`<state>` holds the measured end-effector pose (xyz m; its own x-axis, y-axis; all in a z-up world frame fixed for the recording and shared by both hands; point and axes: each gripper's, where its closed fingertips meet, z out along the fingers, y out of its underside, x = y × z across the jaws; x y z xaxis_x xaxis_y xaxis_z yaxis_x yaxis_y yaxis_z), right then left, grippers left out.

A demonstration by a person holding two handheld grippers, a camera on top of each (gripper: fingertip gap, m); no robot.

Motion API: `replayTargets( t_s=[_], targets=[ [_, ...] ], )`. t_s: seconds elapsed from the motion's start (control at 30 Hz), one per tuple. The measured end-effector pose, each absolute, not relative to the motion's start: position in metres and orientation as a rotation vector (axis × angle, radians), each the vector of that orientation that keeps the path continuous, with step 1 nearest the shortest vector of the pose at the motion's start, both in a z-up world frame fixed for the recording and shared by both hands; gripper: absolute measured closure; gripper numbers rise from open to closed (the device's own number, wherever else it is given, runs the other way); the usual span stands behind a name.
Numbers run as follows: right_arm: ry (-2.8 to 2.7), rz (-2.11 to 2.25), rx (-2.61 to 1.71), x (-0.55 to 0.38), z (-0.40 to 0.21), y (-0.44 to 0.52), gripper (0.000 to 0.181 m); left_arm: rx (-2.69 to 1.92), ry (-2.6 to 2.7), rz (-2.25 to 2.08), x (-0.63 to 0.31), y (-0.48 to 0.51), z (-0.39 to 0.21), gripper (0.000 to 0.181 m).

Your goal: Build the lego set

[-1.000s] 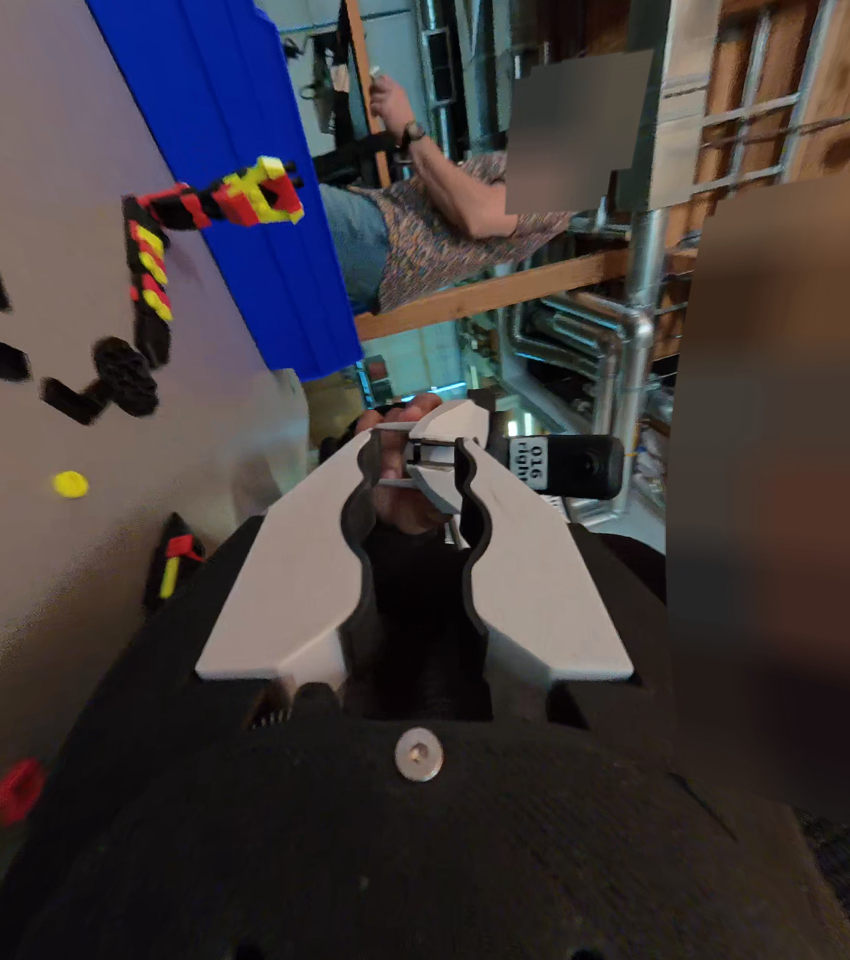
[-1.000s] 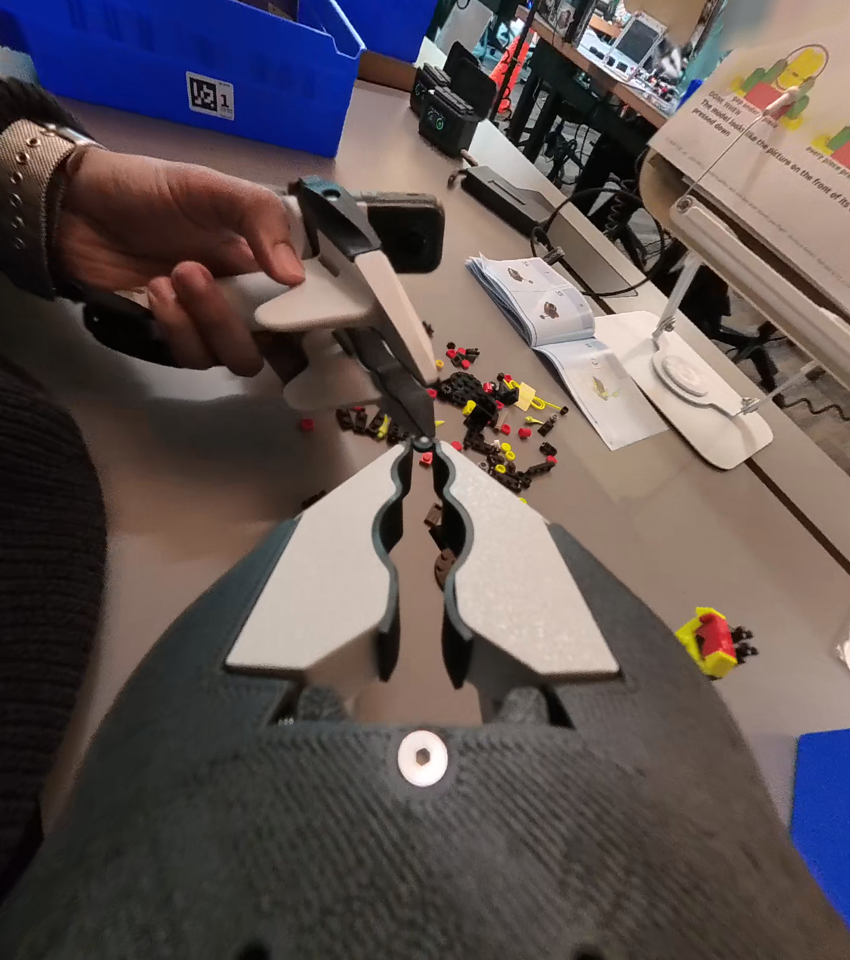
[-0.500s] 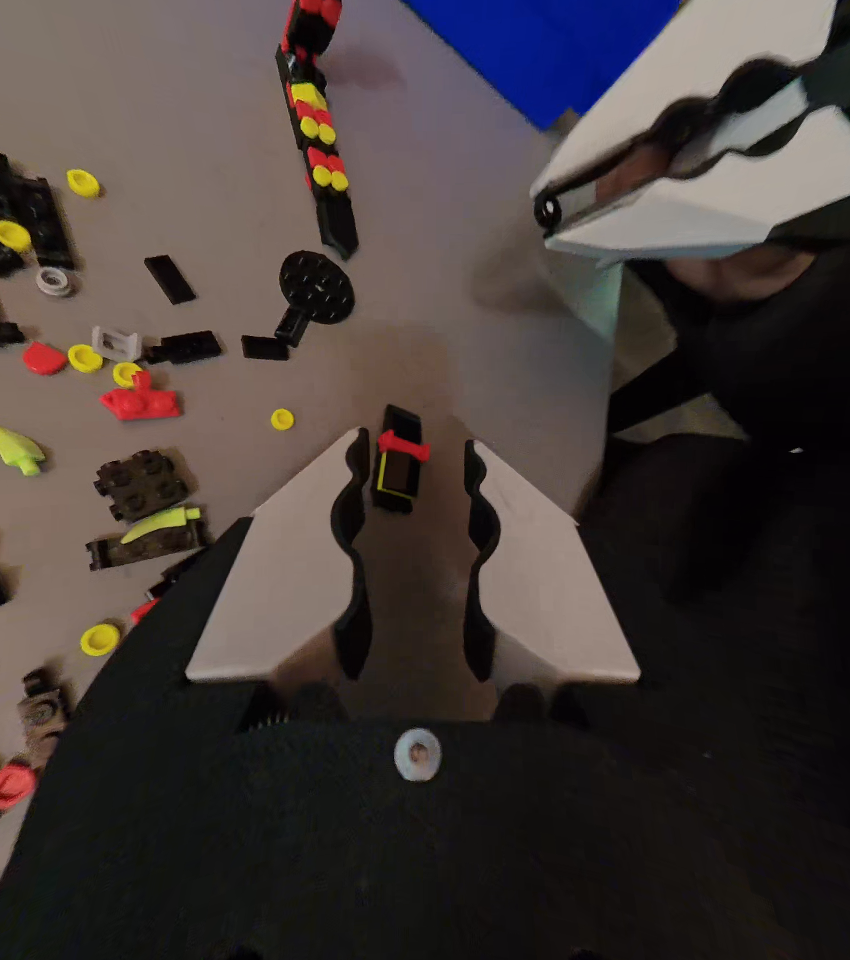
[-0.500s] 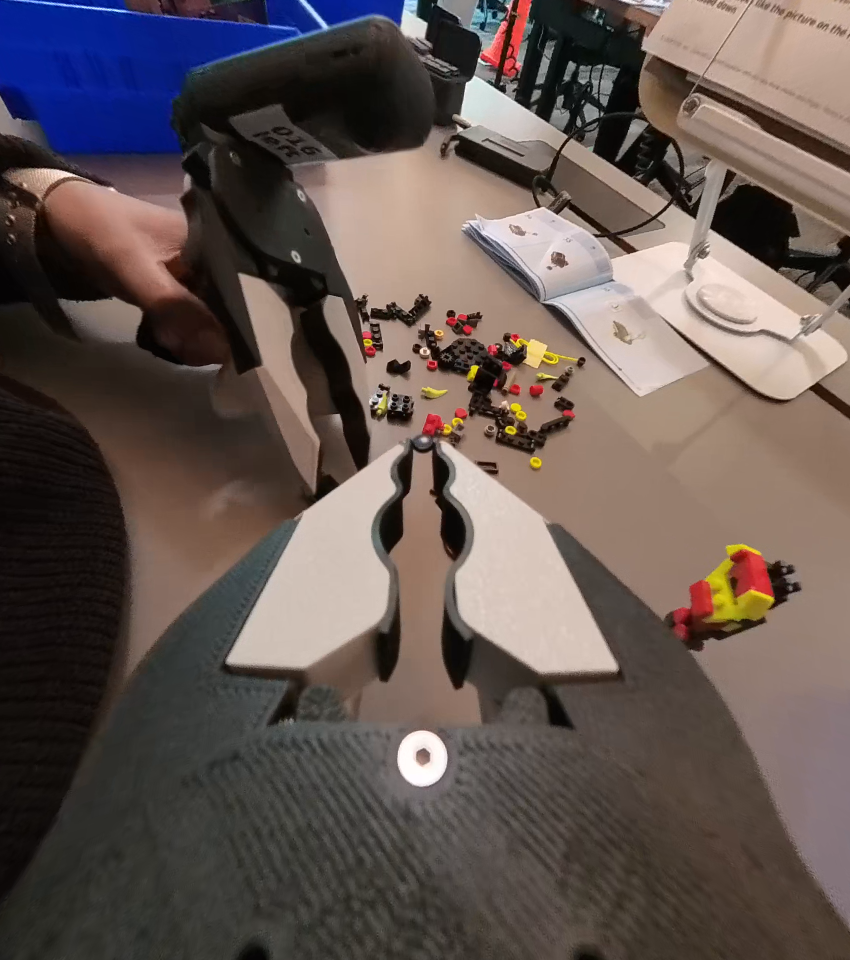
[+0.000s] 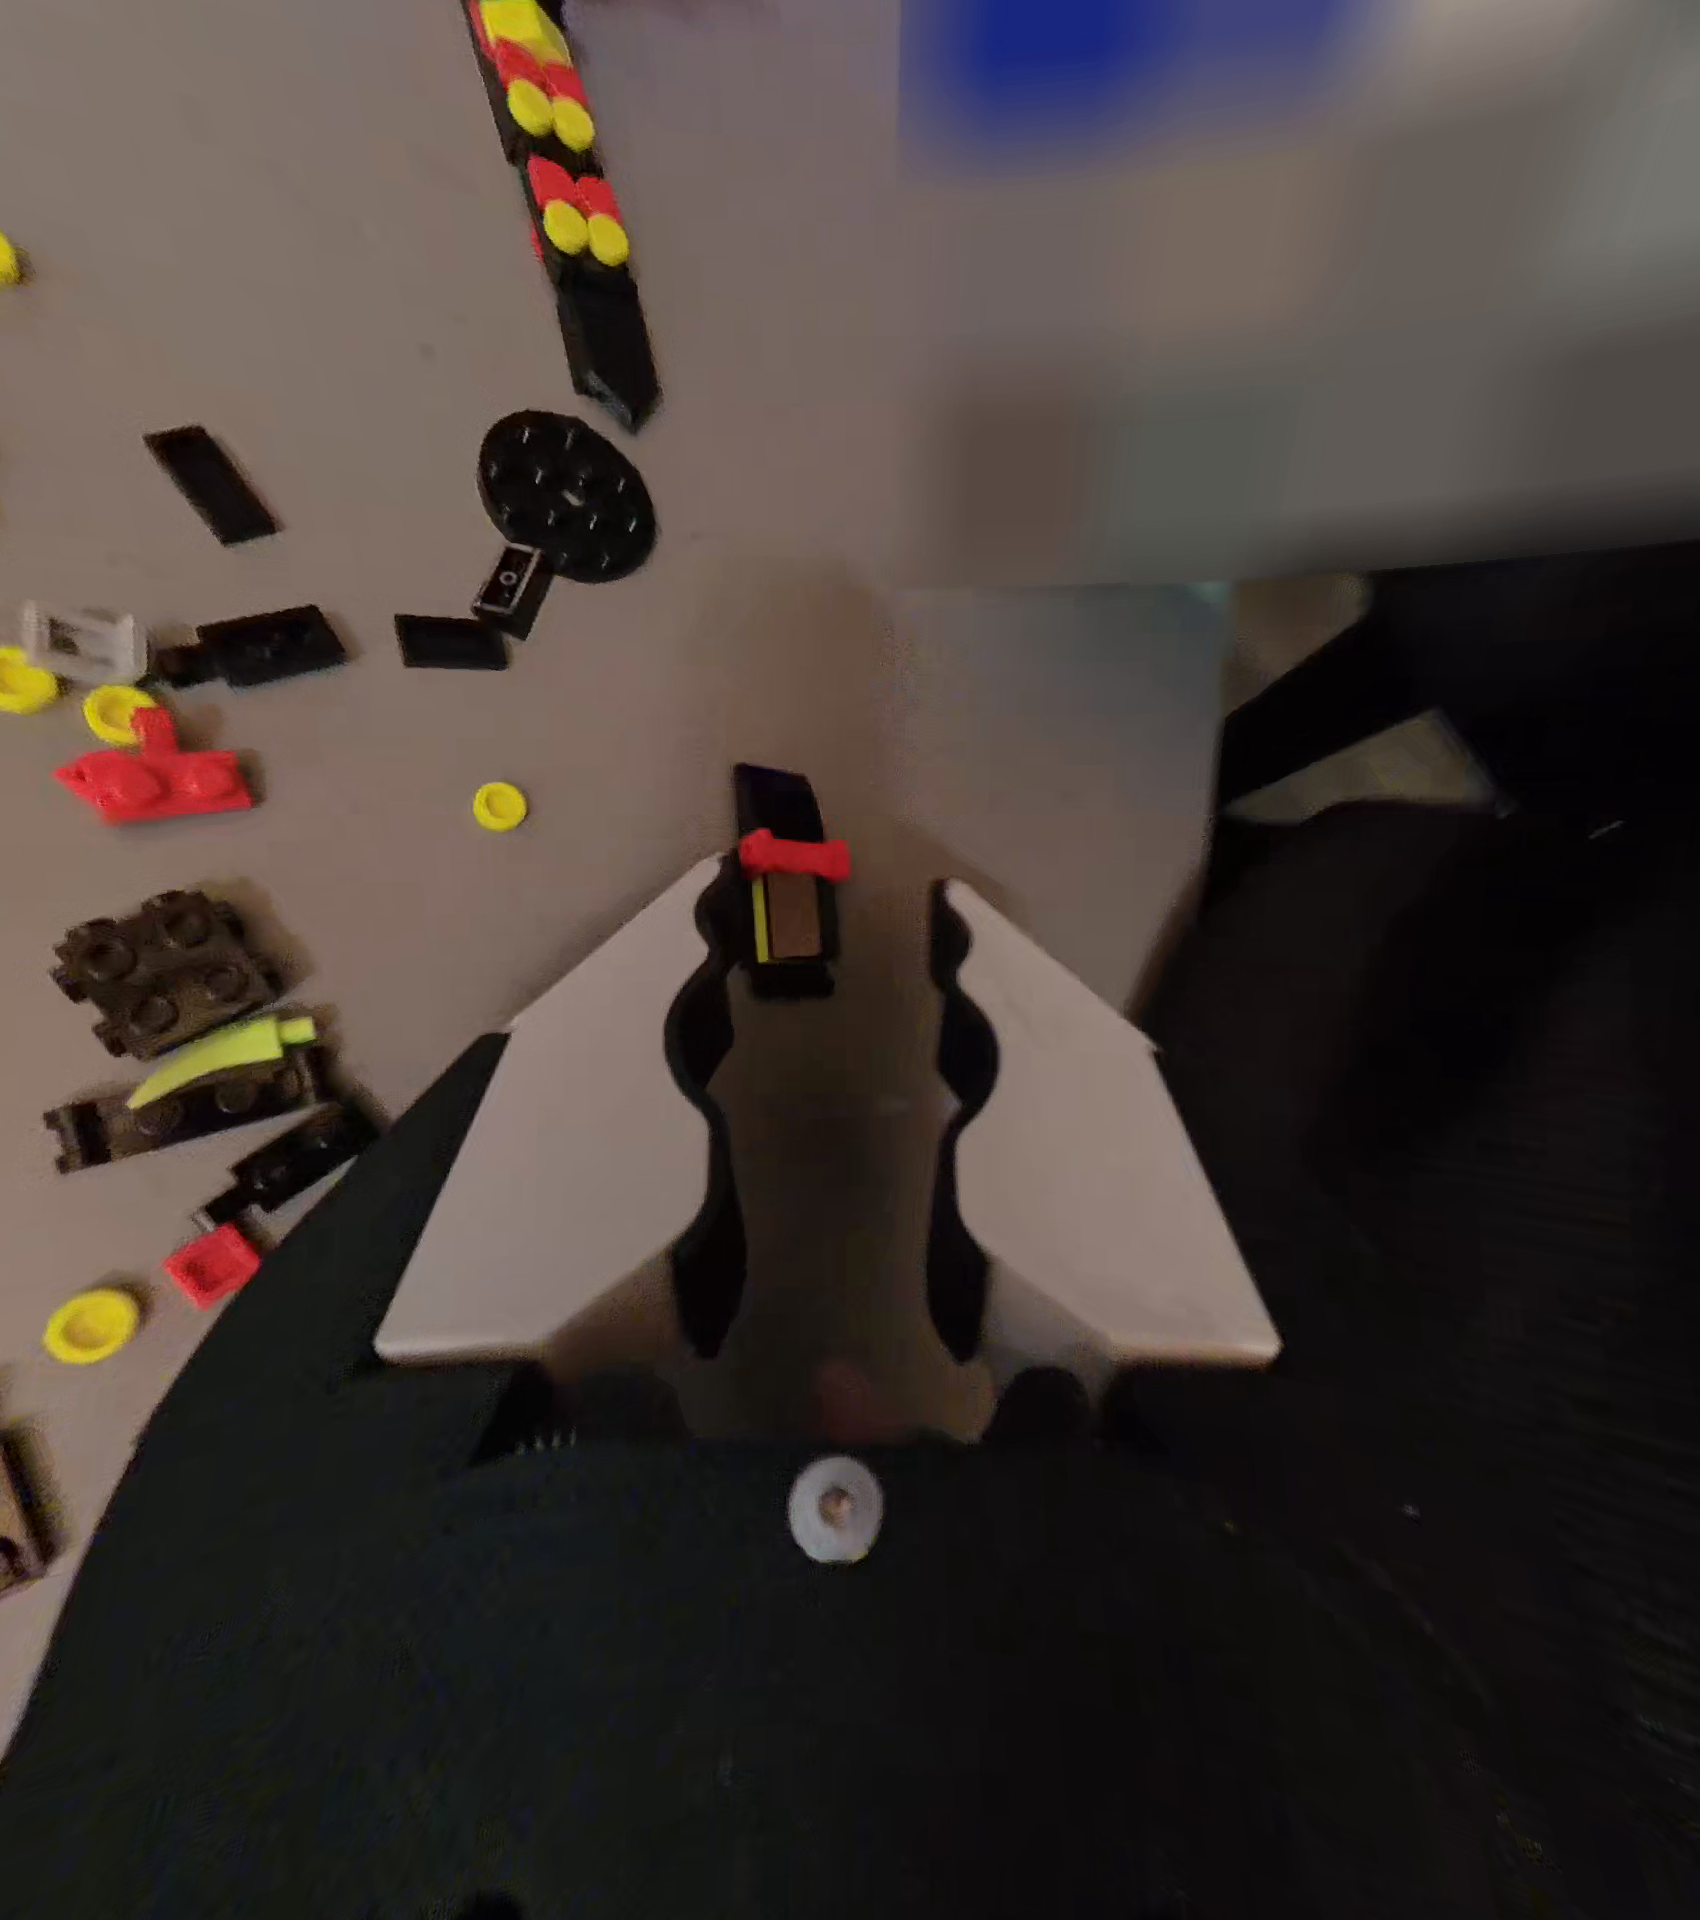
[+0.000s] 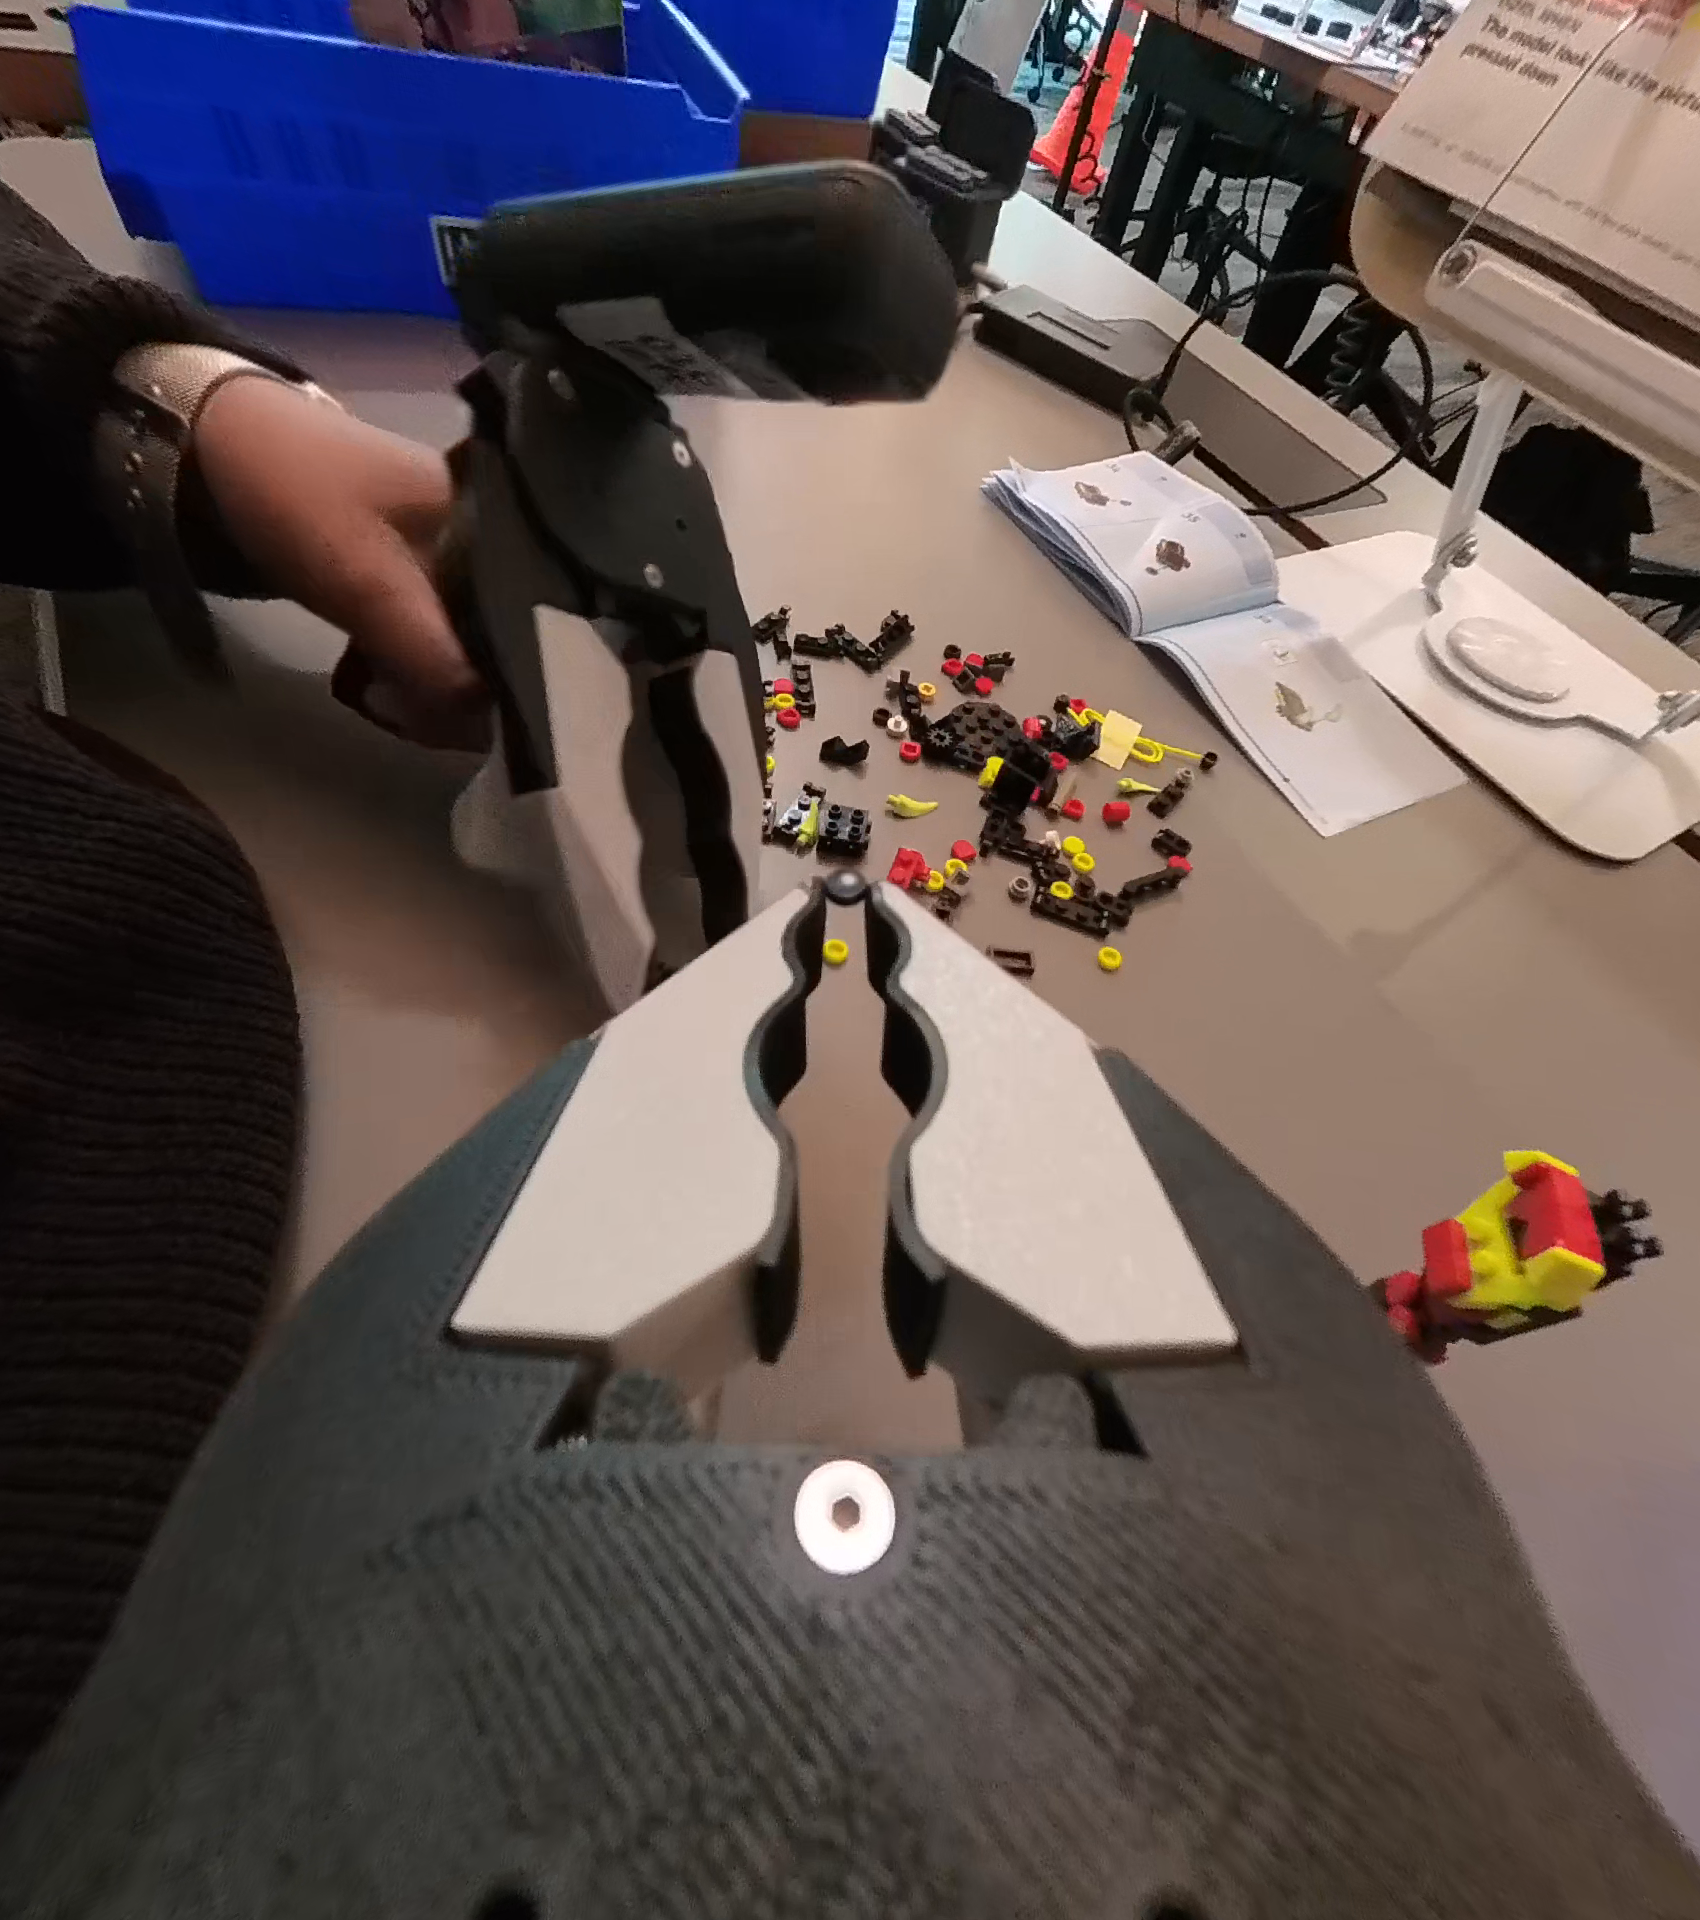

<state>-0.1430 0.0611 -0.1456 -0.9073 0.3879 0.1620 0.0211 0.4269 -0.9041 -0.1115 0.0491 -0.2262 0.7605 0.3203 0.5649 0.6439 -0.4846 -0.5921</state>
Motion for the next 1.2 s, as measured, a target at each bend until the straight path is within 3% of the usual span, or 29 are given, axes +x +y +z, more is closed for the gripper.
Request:
replayTargets(
  t_s=[0.03,0.17,0.3,0.4,0.5,0.63,0.87,1.0,1.07,1.2],
  targets=[
    [-2.332,1.479,-0.341,-0.142,-0.144,0.061,0.176,-2.029,-0.782,-0.547,-0.115,0.05,-0.22,0.153],
    [-2.332,1.462,-0.31,-0.14,-0.144,0.06,0.177,-1.722,-0.92,-0.745,-0.133,0.045,-0.192,0.153],
    [-2.339,1.445,-0.296,-0.139,-0.146,0.059,0.176,-1.796,-0.827,-0.662,-0.13,0.043,-0.19,0.13],
    [-2.338,1.45,-0.307,-0.14,-0.146,0.06,0.176,-2.041,-0.696,-0.382,-0.122,0.047,-0.207,0.115],
    [-2.334,1.457,-0.317,-0.141,-0.145,0.061,0.176,-2.24,-0.574,-0.03,-0.123,0.048,-0.223,0.114],
    [-2.337,1.456,-0.321,-0.142,-0.146,0.062,0.176,-2.297,-0.524,0.11,-0.124,0.046,-0.228,0.114],
    [-2.338,1.46,-0.339,-0.144,-0.147,0.063,0.176,-2.12,-0.614,0.087,-0.144,0.036,-0.208,0.156],
    [-2.334,1.463,-0.346,-0.145,-0.146,0.063,0.176,-1.96,-0.625,0.232,-0.163,0.024,-0.177,0.166],
    [-2.341,1.46,-0.347,-0.144,-0.147,0.063,0.176,-1.843,-0.625,0.191,-0.163,0.023,-0.159,0.181],
    [-2.365,1.443,-0.343,-0.143,-0.151,0.062,0.176,-1.865,-0.7,0.363,-0.181,0.01,-0.162,0.181]
  ],
)
